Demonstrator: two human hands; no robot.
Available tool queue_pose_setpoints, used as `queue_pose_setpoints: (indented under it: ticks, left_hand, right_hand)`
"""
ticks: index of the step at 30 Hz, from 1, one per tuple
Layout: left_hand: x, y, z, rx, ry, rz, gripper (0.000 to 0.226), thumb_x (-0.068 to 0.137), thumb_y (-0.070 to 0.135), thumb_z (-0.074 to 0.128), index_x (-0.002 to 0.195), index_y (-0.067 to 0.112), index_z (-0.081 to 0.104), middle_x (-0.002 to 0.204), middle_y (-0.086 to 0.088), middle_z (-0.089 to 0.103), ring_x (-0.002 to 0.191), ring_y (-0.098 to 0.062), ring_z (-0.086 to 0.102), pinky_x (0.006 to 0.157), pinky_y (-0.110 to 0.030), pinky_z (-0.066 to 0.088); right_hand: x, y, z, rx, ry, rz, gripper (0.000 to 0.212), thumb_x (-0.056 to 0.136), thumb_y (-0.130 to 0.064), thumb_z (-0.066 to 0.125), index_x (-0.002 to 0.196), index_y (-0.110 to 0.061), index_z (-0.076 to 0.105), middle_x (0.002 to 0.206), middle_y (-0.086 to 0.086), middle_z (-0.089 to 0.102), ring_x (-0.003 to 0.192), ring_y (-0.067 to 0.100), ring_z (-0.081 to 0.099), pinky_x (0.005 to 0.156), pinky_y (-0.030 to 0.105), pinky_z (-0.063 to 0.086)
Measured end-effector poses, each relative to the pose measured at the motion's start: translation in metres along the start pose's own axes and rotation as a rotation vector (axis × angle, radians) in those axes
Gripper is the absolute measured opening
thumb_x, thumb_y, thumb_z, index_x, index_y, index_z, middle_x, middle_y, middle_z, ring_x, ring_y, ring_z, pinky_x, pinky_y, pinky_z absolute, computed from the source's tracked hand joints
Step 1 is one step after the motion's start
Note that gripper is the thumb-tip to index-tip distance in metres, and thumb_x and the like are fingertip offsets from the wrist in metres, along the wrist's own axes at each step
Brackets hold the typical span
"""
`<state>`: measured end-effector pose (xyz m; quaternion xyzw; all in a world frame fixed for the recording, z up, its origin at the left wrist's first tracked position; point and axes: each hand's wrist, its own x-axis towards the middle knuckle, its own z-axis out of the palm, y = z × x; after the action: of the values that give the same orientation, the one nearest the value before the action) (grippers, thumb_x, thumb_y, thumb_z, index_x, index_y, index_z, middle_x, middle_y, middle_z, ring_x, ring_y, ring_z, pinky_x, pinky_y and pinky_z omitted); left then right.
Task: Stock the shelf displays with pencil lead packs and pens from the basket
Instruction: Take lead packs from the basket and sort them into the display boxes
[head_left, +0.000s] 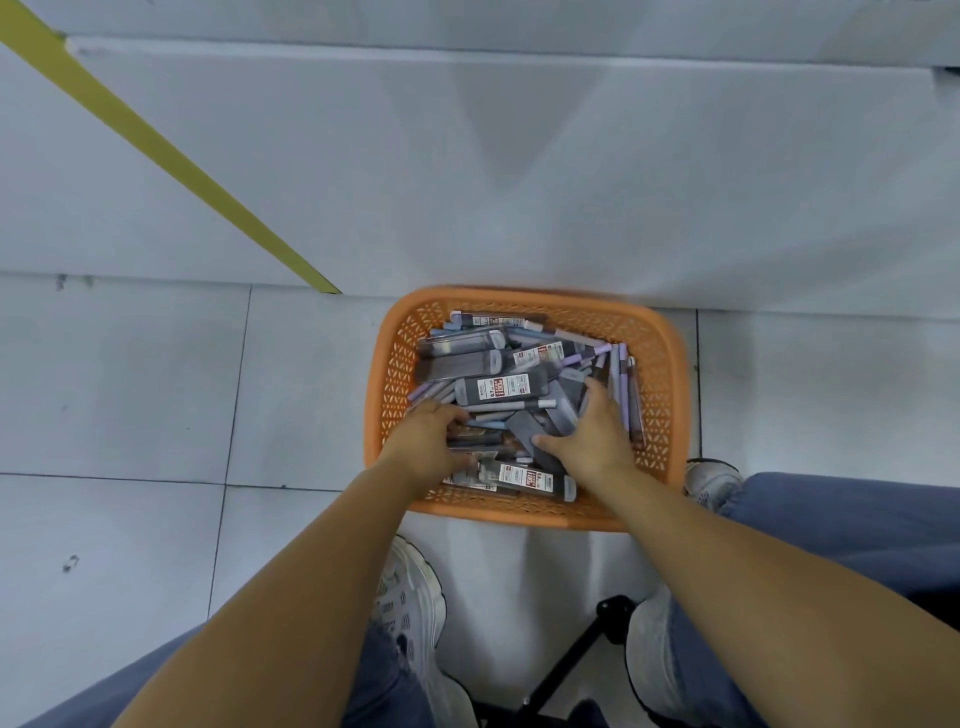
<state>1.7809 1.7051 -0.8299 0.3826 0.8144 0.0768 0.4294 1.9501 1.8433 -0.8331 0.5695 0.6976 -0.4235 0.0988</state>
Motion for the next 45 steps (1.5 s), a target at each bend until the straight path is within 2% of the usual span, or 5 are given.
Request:
queue_pose_setpoints:
  ticks: [11, 18, 26, 37, 45]
  left_hand:
    - [-0.003, -0.001, -0.005, -0.143, 0.053, 0.062, 0.028, 0.098, 0.023, 0.062, 0.126, 0.019, 0.065, 0.116, -0.001, 0.069, 0.105, -0.020, 0.062, 0.088, -0.030, 0.051]
    - [-0.012, 0.000, -0.014, -0.301, 0.228, -0.055, 0.015, 0.100, 0.034, 0.058, 0.095, 0.022, 0.053, 0.081, 0.011, 0.060, 0.073, -0.010, 0.058, 0.060, -0.022, 0.041]
    - [-0.027, 0.009, -0.022, -0.838, 0.170, -0.122, 0.018, 0.104, 0.013, 0.048, 0.120, 0.020, 0.054, 0.090, 0.000, 0.074, 0.078, -0.014, 0.070, 0.068, -0.026, 0.059]
    - [-0.043, -0.005, -0.010, -1.129, 0.125, -0.235, 0.023, 0.103, 0.002, 0.048, 0.114, 0.019, 0.059, 0.105, -0.007, 0.073, 0.093, -0.018, 0.068, 0.090, -0.038, 0.059]
    - [-0.043, -0.007, -0.008, -1.163, 0.150, -0.308, 0.018, 0.096, 0.008, 0.058, 0.109, 0.007, 0.069, 0.094, -0.006, 0.073, 0.091, -0.020, 0.066, 0.093, -0.042, 0.056]
  right_hand:
    - [0.010, 0.001, -0.013, -0.065, -0.041, 0.014, 0.046, 0.082, -0.031, 0.076, 0.119, -0.012, 0.058, 0.132, 0.011, 0.039, 0.095, 0.022, 0.051, 0.087, 0.028, 0.042]
    - [0.001, 0.005, -0.029, 0.100, -0.041, 0.002, 0.038, 0.089, -0.026, 0.069, 0.124, -0.013, 0.060, 0.132, 0.010, 0.039, 0.116, 0.031, 0.051, 0.105, 0.041, 0.043]
    - [-0.010, -0.020, -0.047, 0.052, -0.280, -0.176, 0.021, 0.093, -0.029, 0.061, 0.113, -0.028, 0.055, 0.103, -0.009, 0.064, 0.085, 0.005, 0.061, 0.066, 0.023, 0.048]
    - [-0.017, -0.009, -0.007, -0.452, -0.405, -0.294, 0.063, 0.072, -0.038, 0.082, 0.127, -0.023, 0.055, 0.130, 0.003, 0.050, 0.123, 0.023, 0.044, 0.103, 0.036, 0.039]
    - [-0.027, -0.002, -0.004, -0.420, -0.414, -0.350, 0.033, 0.087, -0.036, 0.068, 0.116, -0.024, 0.060, 0.109, -0.003, 0.058, 0.103, 0.020, 0.057, 0.080, 0.030, 0.043]
